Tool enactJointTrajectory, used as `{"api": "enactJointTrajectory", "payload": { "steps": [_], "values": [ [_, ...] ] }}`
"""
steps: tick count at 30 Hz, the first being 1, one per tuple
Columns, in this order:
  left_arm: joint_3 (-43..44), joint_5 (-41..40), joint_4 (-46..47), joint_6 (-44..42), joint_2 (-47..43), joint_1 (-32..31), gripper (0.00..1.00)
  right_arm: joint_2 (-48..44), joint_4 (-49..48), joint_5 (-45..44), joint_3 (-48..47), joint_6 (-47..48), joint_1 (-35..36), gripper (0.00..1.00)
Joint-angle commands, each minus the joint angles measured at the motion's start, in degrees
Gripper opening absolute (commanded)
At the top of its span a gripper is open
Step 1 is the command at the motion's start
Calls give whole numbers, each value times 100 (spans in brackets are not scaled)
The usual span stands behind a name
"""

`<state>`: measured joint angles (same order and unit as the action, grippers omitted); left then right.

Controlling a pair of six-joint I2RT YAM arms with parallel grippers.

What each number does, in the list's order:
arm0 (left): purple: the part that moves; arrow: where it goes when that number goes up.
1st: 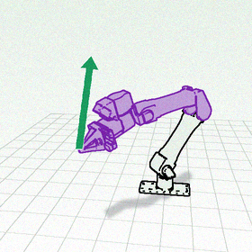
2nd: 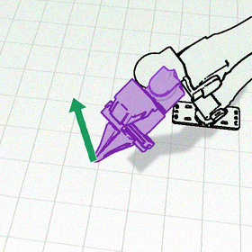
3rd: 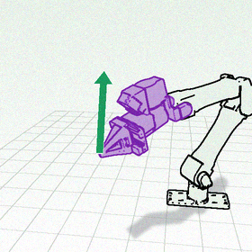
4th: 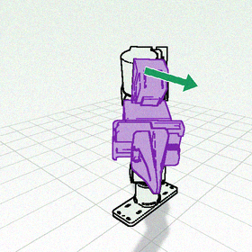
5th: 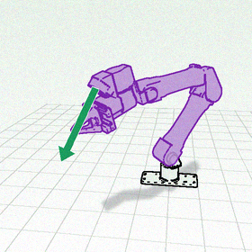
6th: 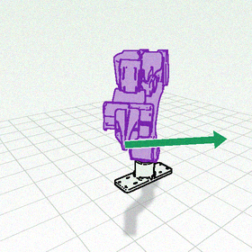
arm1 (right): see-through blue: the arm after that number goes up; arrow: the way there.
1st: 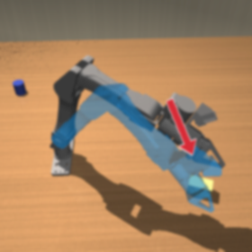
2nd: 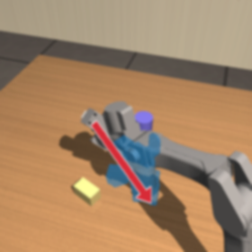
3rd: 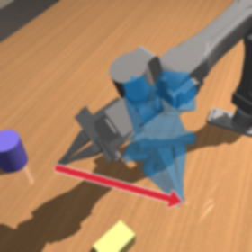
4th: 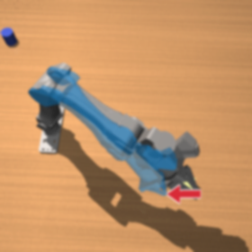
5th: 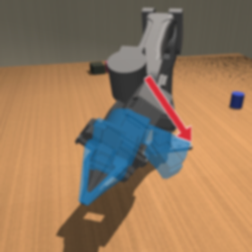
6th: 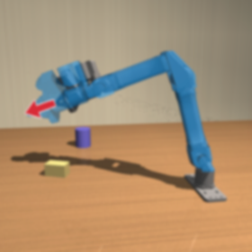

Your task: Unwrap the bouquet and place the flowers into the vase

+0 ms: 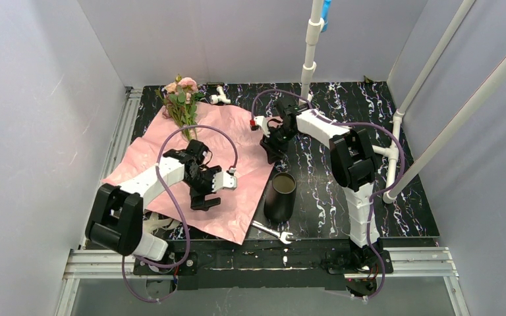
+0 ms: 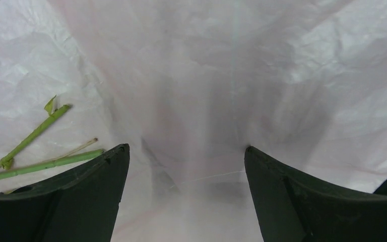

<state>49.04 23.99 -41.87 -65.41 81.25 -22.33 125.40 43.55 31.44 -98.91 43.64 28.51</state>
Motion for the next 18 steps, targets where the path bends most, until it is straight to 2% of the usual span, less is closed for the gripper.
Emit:
{"api": "enactJointTrajectory", "payload": {
  "steps": [1, 2, 5, 9, 13, 15, 18],
  "values": [
    [551, -543, -39, 475, 159, 54, 84, 1, 113, 22, -432, -137, -21, 58],
    [866, -257, -221, 702, 96, 207, 85, -36, 100, 8, -475, -173, -21, 59],
    [2038, 986, -536, 2290, 172, 1006, 89, -235, -172, -65, -483, -420, -29, 61],
    [4007, 1640, -655, 4283, 1048, 2025, 87, -505, -653, -60, -396, -812, -30, 64],
    [5457, 1347, -446, 6109, 2032, 2712, 89, -675, -1098, -118, -333, -1154, -30, 70],
    [6006, 861, -454, 6735, 2470, 2809, 90, -707, -1253, -173, -360, -1273, -30, 72],
    [6436, -73, -355, 7429, 2926, 2824, 84, -735, -1408, -293, -395, -1413, -30, 75]
  ]
}}
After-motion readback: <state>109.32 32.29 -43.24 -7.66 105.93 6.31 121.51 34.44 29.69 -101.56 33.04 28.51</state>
